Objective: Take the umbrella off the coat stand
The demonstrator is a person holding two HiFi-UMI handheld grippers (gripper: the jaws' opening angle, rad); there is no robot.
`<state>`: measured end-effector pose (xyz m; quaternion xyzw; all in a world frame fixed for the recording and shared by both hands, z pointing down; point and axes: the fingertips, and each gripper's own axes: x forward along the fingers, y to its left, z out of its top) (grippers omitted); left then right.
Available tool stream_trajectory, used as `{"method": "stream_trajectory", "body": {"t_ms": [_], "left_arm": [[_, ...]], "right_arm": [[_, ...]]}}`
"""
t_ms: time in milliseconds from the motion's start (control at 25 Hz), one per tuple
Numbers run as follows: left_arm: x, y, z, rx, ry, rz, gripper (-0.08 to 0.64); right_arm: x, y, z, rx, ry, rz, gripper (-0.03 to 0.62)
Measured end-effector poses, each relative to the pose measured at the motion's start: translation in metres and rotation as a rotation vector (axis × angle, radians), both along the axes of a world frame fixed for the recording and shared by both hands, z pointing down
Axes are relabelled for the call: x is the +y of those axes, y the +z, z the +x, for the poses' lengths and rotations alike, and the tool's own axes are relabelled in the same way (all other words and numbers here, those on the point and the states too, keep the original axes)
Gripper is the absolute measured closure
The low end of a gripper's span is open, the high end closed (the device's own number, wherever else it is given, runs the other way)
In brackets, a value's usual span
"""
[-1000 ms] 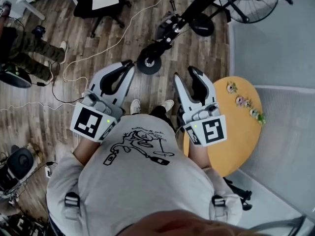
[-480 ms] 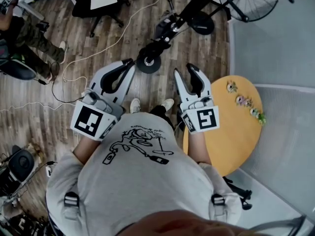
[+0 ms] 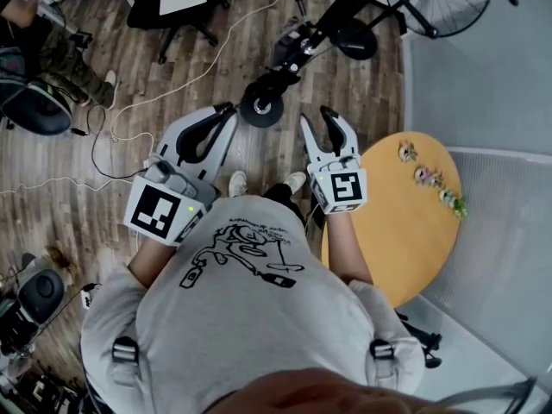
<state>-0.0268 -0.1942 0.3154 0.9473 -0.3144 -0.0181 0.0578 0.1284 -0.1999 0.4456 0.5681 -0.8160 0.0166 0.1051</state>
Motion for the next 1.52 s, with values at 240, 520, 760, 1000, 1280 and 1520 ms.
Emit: {"method": "stream_trajectory", "body": {"t_ms": [240, 520, 760, 1000, 1280, 1520], "left_arm": [[0.001, 0.001, 0.000, -0.001, 0.004, -0.007, 0.538], [0.001, 0.003, 0.000, 0.001, 0.003, -0.018, 0.538], [0.001, 0.005, 0.001, 0.002, -0.005, -0.019, 0.538], [0.000, 0.005, 0.004, 0.000, -0.005, -0.025, 0.538], [0.000, 0.006, 0.011, -0.005, -0.005, -0.022, 0.538], [0.000, 0.006, 0.012, -0.010, -0.010, -0.023, 0.538]], "right_arm": [[-0.011, 0.031, 0.008, -0.044, 0.002, -0.037, 0.422], [-0.030, 0.070, 0.023, -0.038, 0.010, -0.069, 0.422], [-0.045, 0.108, 0.034, -0.016, 0.014, -0.105, 0.421], [-0.057, 0.132, 0.038, 0.014, 0.009, -0.127, 0.417], [-0.076, 0.152, 0.043, 0.037, 0.002, -0.142, 0.414], [-0.088, 0.171, 0.045, 0.030, 0.022, -0.174, 0.408]]}}
